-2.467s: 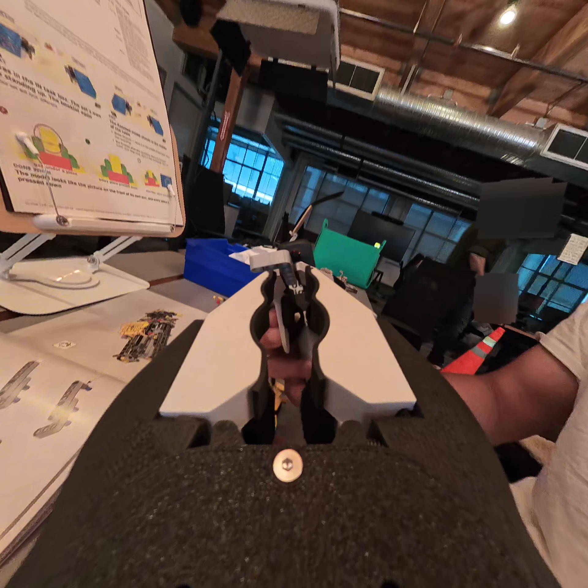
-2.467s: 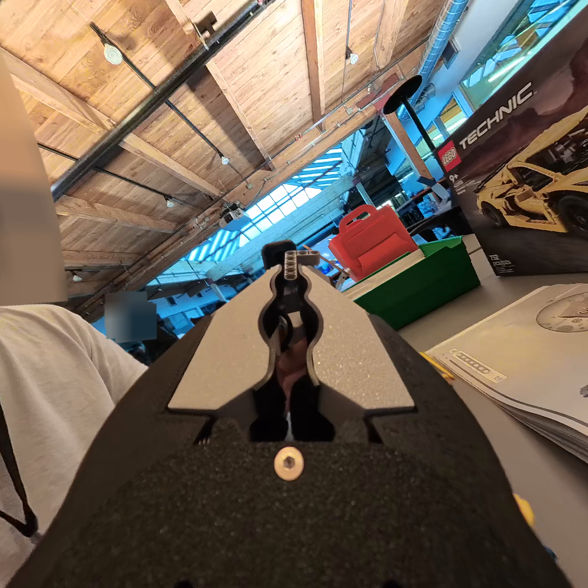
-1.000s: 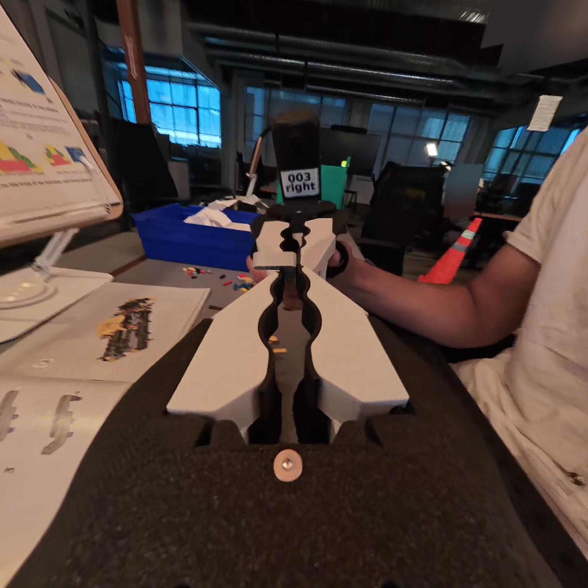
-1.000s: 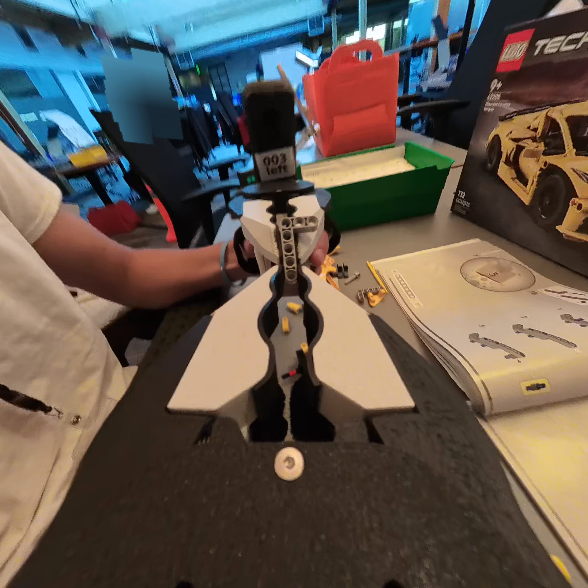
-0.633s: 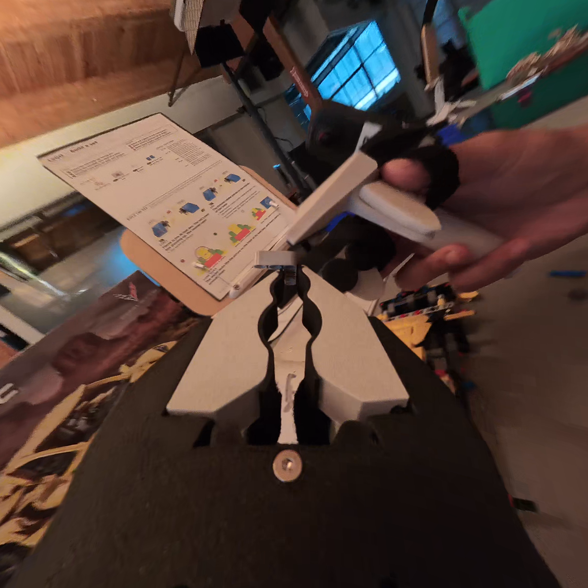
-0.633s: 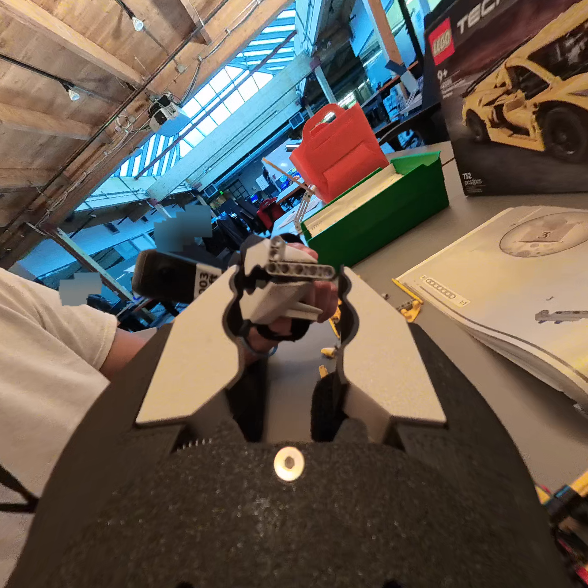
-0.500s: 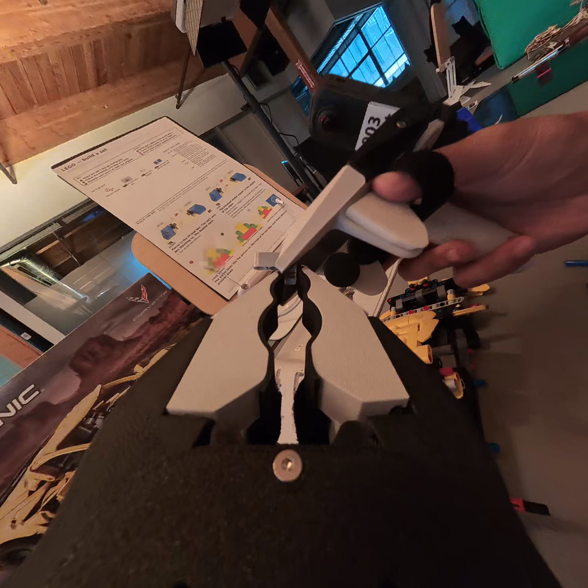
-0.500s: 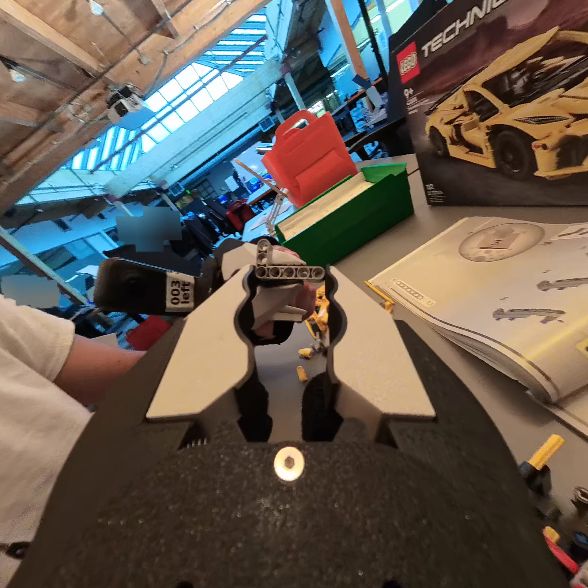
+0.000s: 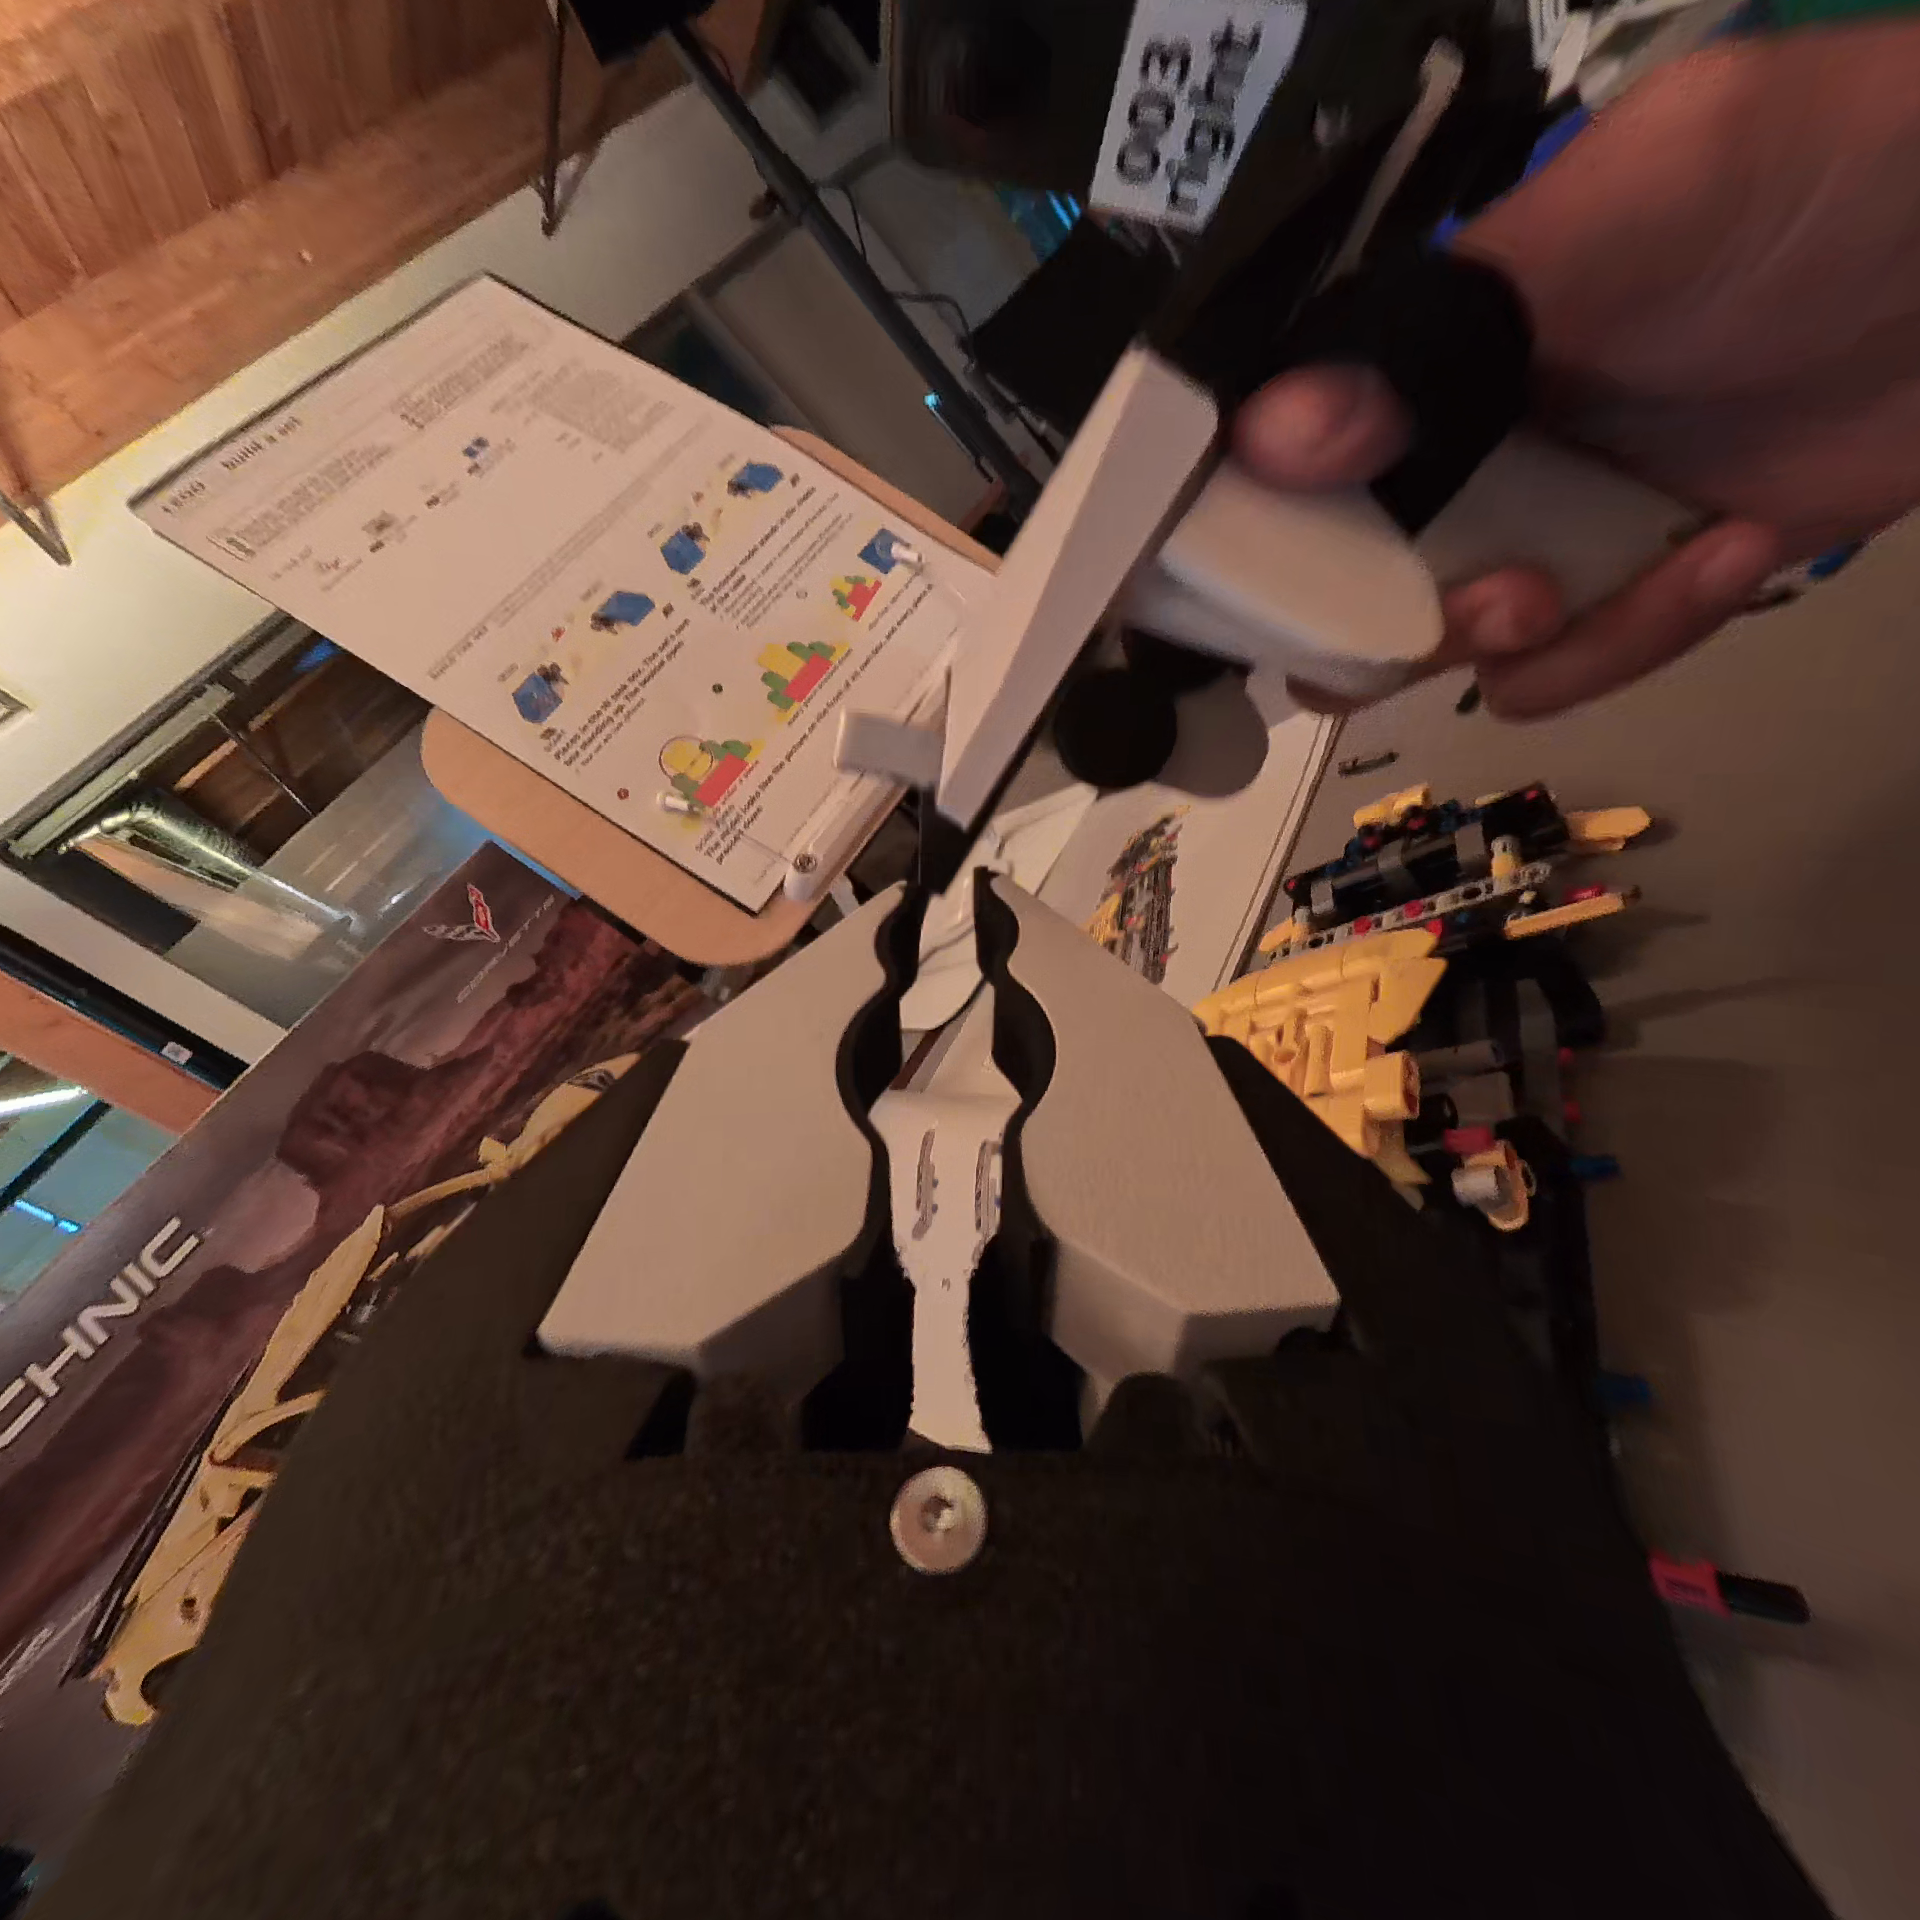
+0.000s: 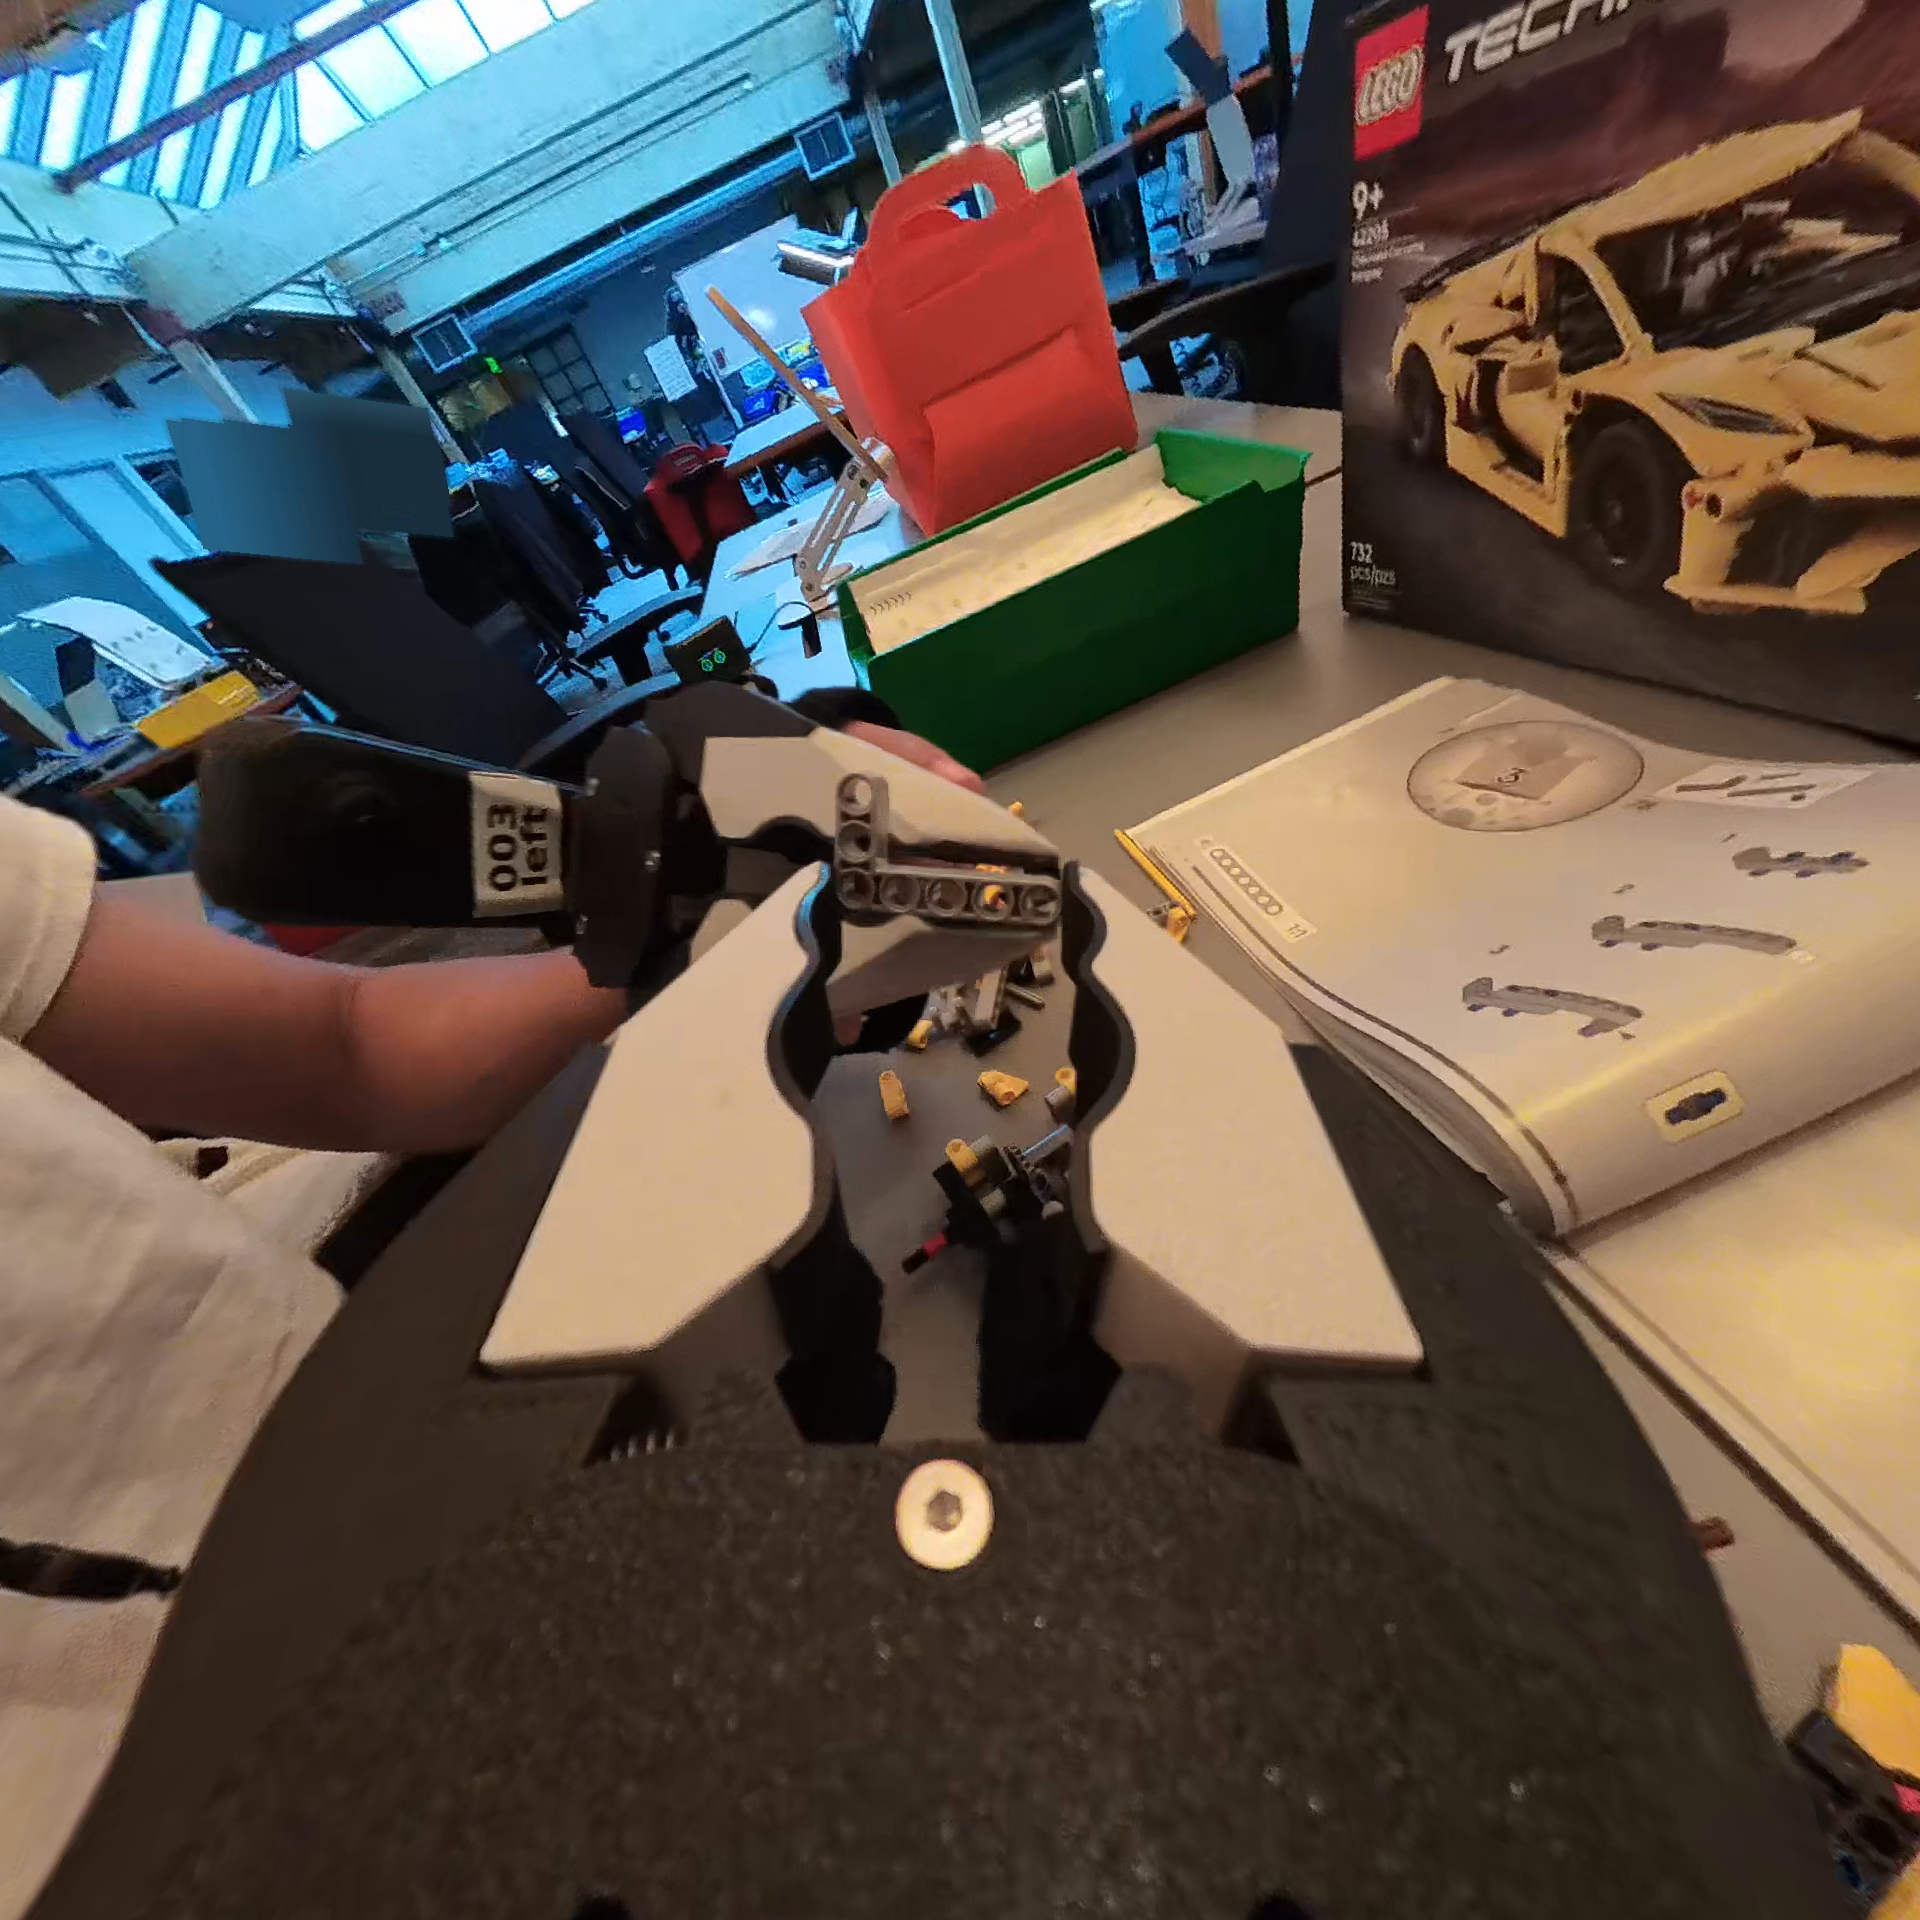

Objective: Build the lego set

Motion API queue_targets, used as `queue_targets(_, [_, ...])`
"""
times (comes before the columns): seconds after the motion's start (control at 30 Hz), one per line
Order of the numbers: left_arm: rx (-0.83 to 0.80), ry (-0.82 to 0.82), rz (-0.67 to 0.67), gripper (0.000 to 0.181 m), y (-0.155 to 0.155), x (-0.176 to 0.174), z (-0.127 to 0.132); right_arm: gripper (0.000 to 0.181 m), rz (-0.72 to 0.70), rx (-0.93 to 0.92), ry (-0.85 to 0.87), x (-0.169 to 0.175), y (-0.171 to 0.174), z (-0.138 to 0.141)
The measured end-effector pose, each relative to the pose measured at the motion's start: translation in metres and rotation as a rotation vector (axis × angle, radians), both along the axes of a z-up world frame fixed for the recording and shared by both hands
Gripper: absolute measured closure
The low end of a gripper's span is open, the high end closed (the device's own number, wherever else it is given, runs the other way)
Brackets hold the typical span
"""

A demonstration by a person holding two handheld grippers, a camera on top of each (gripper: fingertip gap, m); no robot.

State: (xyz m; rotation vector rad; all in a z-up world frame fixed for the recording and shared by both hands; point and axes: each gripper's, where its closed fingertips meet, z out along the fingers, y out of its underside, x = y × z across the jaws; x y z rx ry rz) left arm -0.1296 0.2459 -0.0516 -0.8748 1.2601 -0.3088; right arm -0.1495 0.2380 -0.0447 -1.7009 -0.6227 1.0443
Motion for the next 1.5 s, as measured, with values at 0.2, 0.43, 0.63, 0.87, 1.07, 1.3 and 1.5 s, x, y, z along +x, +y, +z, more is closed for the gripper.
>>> queue_targets(0.2, [0.01,0.015,-0.058,0.17,-0.011,0.002,-0.001,0.14,0.042,0.04,-0.151,0.002,-0.007,-0.012])
queue_targets(0.43, [0.033,0.034,-0.08,0.165,-0.025,0.008,-0.003,0.14,0.142,-0.038,-0.117,0.001,-0.018,-0.017])
queue_targets(0.63, [0.068,0.061,-0.065,0.16,-0.025,0.011,-0.007,0.14,0.208,-0.069,-0.138,0.001,-0.027,-0.021])
queue_targets(0.87, [0.079,0.056,-0.071,0.165,-0.028,0.012,-0.007,0.14,0.223,-0.046,-0.132,0.004,-0.031,-0.017])
queue_targets(1.07, [0.047,0.051,-0.054,0.156,-0.022,0.01,-0.007,0.14,0.205,-0.043,-0.165,0.006,-0.028,-0.02])
queue_targets(1.3, [0.075,0.07,-0.103,0.172,-0.037,0.015,-0.01,0.14,0.227,-0.078,-0.158,0.003,-0.031,-0.023])
queue_targets(1.5, [0.057,0.069,-0.089,0.174,-0.03,0.014,-0.008,0.14,0.188,-0.099,-0.107,0.003,-0.024,-0.019])
